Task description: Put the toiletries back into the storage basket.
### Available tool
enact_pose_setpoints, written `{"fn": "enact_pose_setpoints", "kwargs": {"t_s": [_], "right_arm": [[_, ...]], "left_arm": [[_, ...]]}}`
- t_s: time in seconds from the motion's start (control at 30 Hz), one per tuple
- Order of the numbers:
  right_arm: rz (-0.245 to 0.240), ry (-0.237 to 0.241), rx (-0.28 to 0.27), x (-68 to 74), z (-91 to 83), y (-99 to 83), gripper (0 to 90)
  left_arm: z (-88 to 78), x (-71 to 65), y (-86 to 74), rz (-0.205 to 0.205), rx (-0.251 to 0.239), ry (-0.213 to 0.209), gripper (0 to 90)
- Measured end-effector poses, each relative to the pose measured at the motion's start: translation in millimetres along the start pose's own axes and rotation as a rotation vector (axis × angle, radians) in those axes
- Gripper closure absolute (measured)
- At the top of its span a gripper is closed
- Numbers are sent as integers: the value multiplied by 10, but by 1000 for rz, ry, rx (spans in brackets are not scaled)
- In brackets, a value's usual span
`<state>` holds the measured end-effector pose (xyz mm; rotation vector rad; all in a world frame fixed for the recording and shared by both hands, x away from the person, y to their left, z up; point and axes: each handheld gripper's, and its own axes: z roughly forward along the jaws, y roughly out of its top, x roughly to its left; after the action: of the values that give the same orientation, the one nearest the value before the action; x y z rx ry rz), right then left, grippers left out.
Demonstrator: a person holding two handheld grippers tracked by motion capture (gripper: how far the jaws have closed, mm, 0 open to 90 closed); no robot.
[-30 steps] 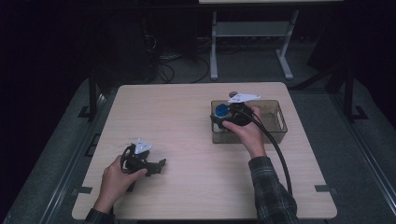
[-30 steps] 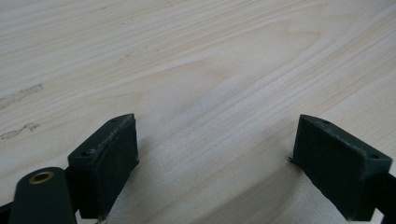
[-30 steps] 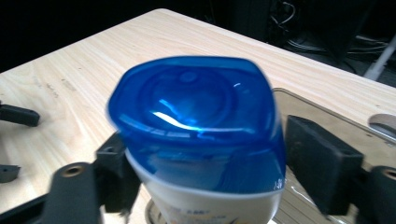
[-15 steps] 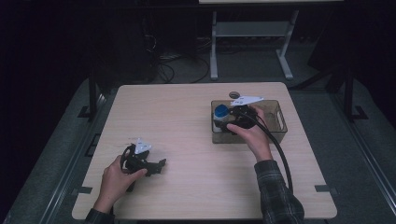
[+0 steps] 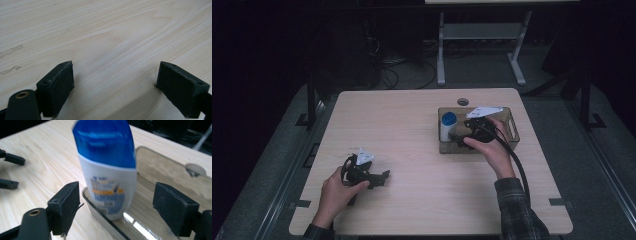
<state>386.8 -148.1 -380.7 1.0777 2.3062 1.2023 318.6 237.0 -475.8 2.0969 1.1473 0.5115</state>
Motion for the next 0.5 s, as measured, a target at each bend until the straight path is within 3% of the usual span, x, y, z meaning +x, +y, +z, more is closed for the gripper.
{"fn": "enact_pose_setpoints", "kwargs": {"t_s": [0.5], "right_arm": [[36, -41, 2, -114, -272, -248, 268]], "left_arm": [[6, -6, -1, -9, -9, 1, 129]]}}
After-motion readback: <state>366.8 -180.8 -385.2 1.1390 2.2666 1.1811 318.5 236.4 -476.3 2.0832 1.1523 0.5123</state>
